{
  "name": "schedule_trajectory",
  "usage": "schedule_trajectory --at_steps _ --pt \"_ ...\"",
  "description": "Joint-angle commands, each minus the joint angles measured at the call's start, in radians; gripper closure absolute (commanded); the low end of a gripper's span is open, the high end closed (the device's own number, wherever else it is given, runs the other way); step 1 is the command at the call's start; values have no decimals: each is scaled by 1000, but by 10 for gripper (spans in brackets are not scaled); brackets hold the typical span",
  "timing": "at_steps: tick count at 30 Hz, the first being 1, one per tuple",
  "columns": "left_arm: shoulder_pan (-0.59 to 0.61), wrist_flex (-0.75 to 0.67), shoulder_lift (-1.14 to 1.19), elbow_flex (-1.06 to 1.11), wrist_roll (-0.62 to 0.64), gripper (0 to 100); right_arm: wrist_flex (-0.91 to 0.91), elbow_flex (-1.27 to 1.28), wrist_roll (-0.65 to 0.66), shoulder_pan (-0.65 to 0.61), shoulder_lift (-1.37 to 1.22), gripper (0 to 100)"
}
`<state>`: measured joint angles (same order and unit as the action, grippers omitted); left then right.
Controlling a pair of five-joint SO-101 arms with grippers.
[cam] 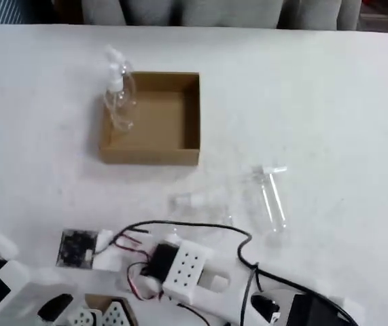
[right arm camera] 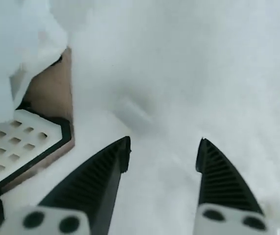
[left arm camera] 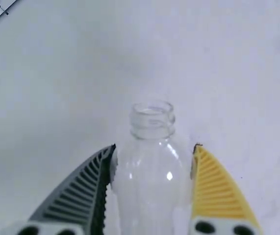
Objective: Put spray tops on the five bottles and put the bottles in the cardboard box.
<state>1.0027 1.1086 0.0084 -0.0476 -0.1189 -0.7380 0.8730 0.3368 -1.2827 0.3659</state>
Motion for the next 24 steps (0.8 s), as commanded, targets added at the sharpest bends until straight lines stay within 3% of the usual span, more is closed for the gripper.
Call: schedule_trajectory --at_steps 1,5,24 --pt "8 -25 -39 -41 -5 980 59 -9 -17 8 -33 801" --pt "8 -25 -39 -41 -5 980 94 -14 -91 13 -93 801" --pt "8 -25 -39 -41 -5 980 151 -64 -89 62 -225 804"
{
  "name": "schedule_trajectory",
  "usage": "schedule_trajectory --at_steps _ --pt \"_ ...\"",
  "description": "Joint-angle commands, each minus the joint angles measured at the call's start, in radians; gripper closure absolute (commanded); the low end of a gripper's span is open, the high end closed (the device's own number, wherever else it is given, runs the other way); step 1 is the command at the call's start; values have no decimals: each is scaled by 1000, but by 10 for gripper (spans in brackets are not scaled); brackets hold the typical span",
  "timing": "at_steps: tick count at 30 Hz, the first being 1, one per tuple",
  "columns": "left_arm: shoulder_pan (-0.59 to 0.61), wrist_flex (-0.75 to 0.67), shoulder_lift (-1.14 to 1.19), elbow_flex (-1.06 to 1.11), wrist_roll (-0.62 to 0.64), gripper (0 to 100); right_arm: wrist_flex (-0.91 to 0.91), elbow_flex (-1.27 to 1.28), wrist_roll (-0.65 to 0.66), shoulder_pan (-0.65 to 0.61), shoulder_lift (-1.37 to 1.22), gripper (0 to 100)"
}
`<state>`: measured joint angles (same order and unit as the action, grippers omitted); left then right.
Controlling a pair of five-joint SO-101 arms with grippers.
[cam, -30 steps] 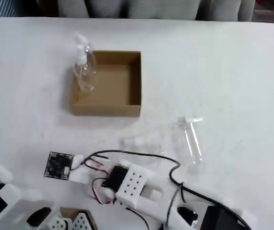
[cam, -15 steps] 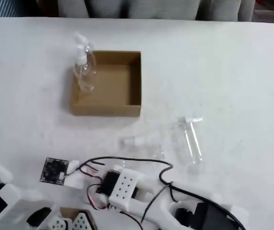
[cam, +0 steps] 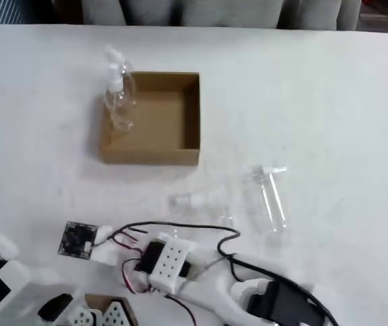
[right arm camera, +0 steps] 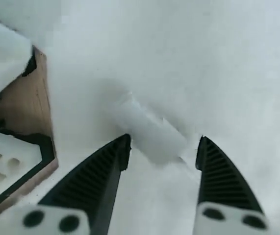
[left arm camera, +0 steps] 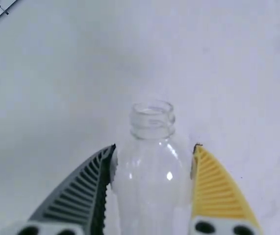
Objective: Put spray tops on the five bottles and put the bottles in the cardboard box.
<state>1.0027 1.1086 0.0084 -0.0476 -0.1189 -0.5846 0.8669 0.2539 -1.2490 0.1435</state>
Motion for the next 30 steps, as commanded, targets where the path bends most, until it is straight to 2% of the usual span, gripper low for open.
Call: schedule_trajectory --at_steps 1,6,11,17,23,30 --pt "8 -25 -39 -41 -5 980 -2 -68 -6 47 -4 804" --pt "8 -25 -39 -37 -5 980 67 -80 -6 165 -5 804" --pt "8 -25 -39 -34 -5 980 73 -78 -5 173 4 804" --pt "21 -25 -39 -34 -8 980 58 -81 253 114 -5 801" --pt "25 -25 -39 -34 -9 980 51 -104 353 73 -7 800" --pt "21 -25 -39 -34 -6 980 10 -160 407 71 -12 800"
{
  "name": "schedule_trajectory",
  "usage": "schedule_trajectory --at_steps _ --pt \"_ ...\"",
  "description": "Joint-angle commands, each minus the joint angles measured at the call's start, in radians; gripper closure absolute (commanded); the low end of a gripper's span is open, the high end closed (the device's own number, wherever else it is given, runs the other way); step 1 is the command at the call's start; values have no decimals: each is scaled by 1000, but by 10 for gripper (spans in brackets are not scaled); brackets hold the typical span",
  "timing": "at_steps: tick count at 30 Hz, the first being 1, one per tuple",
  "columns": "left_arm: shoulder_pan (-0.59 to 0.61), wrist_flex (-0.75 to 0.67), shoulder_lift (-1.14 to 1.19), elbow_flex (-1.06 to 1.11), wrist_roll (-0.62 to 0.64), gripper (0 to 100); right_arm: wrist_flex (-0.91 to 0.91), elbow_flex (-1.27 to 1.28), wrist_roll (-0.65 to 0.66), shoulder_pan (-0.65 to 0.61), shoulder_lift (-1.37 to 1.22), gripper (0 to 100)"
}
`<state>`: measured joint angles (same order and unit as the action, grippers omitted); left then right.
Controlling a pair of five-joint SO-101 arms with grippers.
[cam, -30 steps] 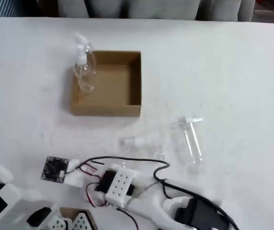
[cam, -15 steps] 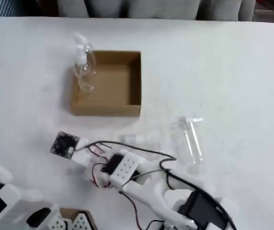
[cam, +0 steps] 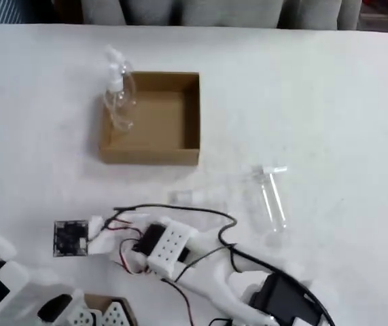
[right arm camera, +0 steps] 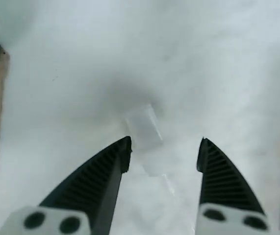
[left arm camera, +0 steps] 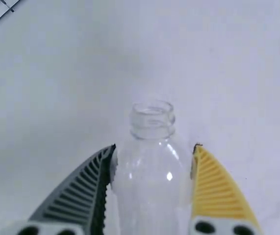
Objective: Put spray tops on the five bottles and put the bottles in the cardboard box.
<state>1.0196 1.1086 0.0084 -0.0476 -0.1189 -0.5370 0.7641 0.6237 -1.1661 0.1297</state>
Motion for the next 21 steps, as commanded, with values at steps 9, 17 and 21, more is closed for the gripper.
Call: schedule_trajectory --at_steps 9,17,21 --pt "4 -25 -39 -34 -9 980 -179 -209 160 -13 -226 800" --pt "4 -25 -39 -32 -9 980 -208 -253 153 -10 -274 882" --pt "4 -25 -39 -32 -5 980 -208 -253 144 -1 -271 982"
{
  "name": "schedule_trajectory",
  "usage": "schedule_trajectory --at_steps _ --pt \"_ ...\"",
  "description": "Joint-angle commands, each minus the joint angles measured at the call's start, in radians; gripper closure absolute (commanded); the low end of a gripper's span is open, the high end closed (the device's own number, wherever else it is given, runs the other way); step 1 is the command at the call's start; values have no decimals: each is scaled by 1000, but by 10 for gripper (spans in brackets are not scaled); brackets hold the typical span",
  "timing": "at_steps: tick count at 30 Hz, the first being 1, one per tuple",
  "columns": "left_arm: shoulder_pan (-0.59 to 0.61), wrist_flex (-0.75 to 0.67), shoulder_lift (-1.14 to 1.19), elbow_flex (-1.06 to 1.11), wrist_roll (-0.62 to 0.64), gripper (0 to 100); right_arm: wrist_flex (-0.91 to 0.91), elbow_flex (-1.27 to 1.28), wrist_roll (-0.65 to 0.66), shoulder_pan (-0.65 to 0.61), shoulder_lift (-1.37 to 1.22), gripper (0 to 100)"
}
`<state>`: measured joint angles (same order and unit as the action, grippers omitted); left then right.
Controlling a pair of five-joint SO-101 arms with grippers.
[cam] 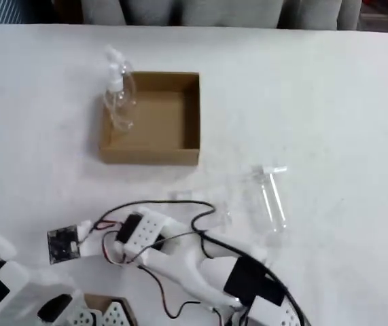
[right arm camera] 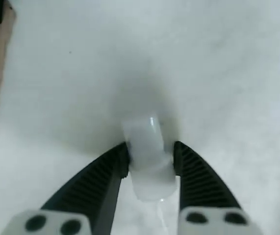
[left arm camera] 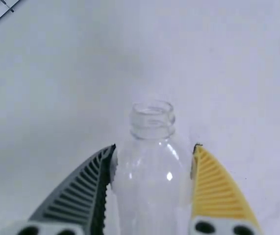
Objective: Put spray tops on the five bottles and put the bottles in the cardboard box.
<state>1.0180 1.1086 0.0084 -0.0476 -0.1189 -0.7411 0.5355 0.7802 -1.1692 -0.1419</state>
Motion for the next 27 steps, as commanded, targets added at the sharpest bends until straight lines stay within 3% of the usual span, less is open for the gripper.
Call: schedule_trajectory --at_steps 1,6,13,20,27 --pt "4 -25 -42 -32 -5 980 -4 -25 -41 12 5 974" --pt "-51 -15 -61 -43 -3 980 -45 -28 -209 113 153 982" --pt "-251 94 -274 -31 51 980 -229 -28 -488 372 562 982" --pt "-470 215 -489 -28 138 980 -456 -21 -505 604 937 982" --pt "-748 224 -722 158 138 980 -426 -28 -509 839 1265 982"
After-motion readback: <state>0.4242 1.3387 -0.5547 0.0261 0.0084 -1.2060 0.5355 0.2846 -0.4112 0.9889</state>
